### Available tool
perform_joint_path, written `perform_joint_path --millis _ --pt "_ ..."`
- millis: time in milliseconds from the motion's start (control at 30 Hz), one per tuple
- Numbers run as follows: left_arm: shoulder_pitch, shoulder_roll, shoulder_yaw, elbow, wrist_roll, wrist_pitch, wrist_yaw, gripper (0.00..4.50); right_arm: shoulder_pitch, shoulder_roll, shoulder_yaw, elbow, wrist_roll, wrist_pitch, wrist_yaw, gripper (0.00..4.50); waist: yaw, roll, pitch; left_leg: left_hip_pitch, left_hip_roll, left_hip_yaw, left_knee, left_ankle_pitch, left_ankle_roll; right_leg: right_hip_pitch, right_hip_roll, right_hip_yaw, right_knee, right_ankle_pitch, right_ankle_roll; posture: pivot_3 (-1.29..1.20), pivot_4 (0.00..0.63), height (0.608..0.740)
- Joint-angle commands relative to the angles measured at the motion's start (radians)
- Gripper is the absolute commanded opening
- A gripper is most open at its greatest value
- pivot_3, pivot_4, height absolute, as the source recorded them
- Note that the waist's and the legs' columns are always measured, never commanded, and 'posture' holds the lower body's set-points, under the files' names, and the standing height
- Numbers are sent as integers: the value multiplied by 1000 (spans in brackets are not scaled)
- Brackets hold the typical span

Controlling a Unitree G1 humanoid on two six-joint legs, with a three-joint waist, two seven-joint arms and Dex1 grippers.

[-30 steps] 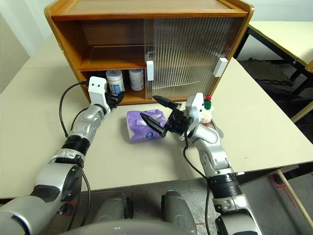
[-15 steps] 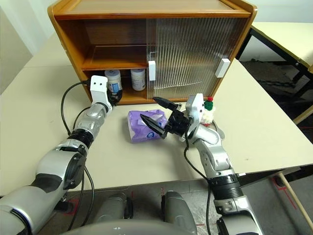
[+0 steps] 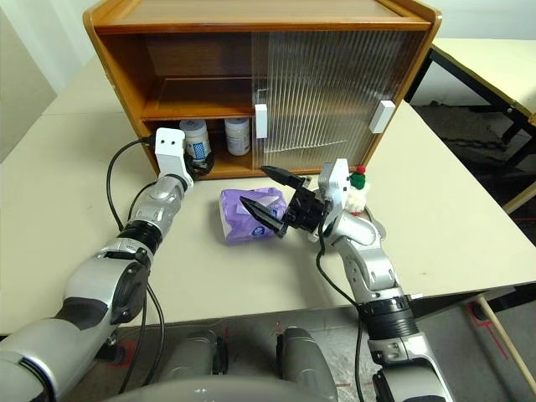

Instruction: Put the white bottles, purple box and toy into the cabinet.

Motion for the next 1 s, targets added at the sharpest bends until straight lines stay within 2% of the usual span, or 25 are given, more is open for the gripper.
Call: perform_joint_path --millis 33,200,433,567,667,800,1000 --pt "101 -15 -32 -166 -2 21 -79 4448 -11 -10 -14 18 11 -9 13 4500 -1 0 0 0 0 0 0 0 0 0 0 0 0 0 0 87 0 740" --pt "359 3 -81 -597 -25 186 -168 4448 -18 -32 -42 39 22 -16 34 4500 -1 1 -1 0 1 0 0 0 -1 0 0 1 0 0 0 89 0 740" --pt "540 121 -109 -911 -31 351 -272 4448 -32 -40 -74 60 54 -13 51 4500 -1 1 -1 5 1 1 0 -2 -3 2 0 2 2 1 -2 112 0 740" --pt "582 148 -102 -1005 -72 435 -324 4448 -38 -17 -85 61 78 -17 50 4500 -1 1 -1 6 1 2 0 -2 -3 3 0 2 1 1 -3 115 0 740" --pt "609 152 -78 -1110 -185 580 -389 4448 -41 24 -112 53 118 -33 33 4500 -1 2 -1 6 2 3 0 -1 -3 3 0 2 2 1 -3 119 0 740" --pt "587 128 2 -1201 -338 793 -358 4448 -49 55 -142 64 125 -50 -6 4500 -1 2 -1 6 2 2 0 -1 -3 2 0 2 2 1 -3 117 0 740" --pt "565 142 68 -1288 -495 1098 -313 4448 -64 96 -183 65 124 -117 -47 4500 -2 2 -1 6 2 1 0 -1 -2 2 0 2 2 0 -2 104 0 740"
